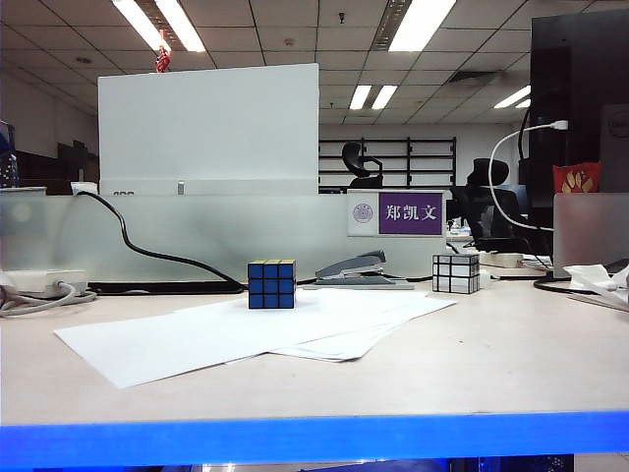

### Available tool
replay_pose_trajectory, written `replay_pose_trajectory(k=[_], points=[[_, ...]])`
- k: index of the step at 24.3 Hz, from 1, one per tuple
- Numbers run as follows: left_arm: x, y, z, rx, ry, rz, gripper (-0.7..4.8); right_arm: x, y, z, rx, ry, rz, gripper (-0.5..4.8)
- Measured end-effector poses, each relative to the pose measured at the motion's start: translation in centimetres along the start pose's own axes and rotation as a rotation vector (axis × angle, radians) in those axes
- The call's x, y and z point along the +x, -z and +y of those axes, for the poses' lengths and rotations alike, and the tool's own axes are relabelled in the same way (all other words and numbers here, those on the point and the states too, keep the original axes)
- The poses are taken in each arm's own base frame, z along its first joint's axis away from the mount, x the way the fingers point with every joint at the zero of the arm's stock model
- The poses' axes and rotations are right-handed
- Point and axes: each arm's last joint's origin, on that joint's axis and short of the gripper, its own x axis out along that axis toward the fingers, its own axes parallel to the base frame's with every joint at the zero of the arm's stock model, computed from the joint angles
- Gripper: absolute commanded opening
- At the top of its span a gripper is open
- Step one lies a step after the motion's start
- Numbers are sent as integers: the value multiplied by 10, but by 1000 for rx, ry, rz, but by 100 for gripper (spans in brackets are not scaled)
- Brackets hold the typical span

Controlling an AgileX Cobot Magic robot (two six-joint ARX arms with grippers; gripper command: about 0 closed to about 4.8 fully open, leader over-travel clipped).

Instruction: Flip the plastic bottle upside down.

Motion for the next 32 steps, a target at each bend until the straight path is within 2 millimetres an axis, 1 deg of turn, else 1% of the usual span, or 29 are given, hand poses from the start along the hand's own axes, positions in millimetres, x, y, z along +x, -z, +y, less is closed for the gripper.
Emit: replay_pose_trajectory(k=[2, 4, 9, 11, 12, 15, 18, 21, 22, 23, 24, 26, 27, 28, 29, 30, 32], points=[[4, 12, 3, -34, 28, -6, 479, 4, 0, -4, 9, 18, 11, -8], [7, 23, 5, -55, 46, -3, 479, 4, 0, -4, 9, 16, 8, -9], [10, 34, 7, -77, 54, 14, 479, 4, -1, -4, 9, 15, 4, -9], [12, 45, 8, -116, 82, 34, 479, 5, -2, -4, 10, 16, 3, -9], [16, 51, 10, -148, 125, 30, 479, 6, -3, -5, 16, 19, 2, -9], [26, 54, 8, -191, 182, -47, 479, 9, -5, -7, 25, 36, 12, -9], [38, 60, 2, -160, 178, -119, 479, 10, -6, -9, 36, 46, 19, -9], [44, 69, -1, -166, 149, -112, 479, 10, -7, -9, 38, 47, 13, -9], [47, 74, -1, -152, 137, -100, 466, 10, -7, -9, 41, 49, 7, -9], [47, 76, -2, -139, 134, -96, 427, 10, -7, -10, 44, 50, 6, -9], [48, 78, -2, -120, 131, -91, 424, 10, -7, -10, 44, 50, 5, -9], [48, 78, -1, -103, 112, -85, 339, 10, -7, -10, 44, 50, 5, -9], [48, 78, 0, -100, 105, -83, 218, 10, -7, -10, 44, 50, 4, -8], [48, 77, 0, -94, 95, -81, 157, 10, -8, -10, 49, 51, 4, -8], [48, 77, 0, -88, 93, -83, 60, 10, -8, -10, 56, 55, 3, -8], [48, 77, 0, -79, 90, -86, 46, 10, -8, -11, 62, 57, 2, -8], [48, 76, 1, -72, 87, -90, 42, 10, -8, -10, 60, 55, -2, -4]])
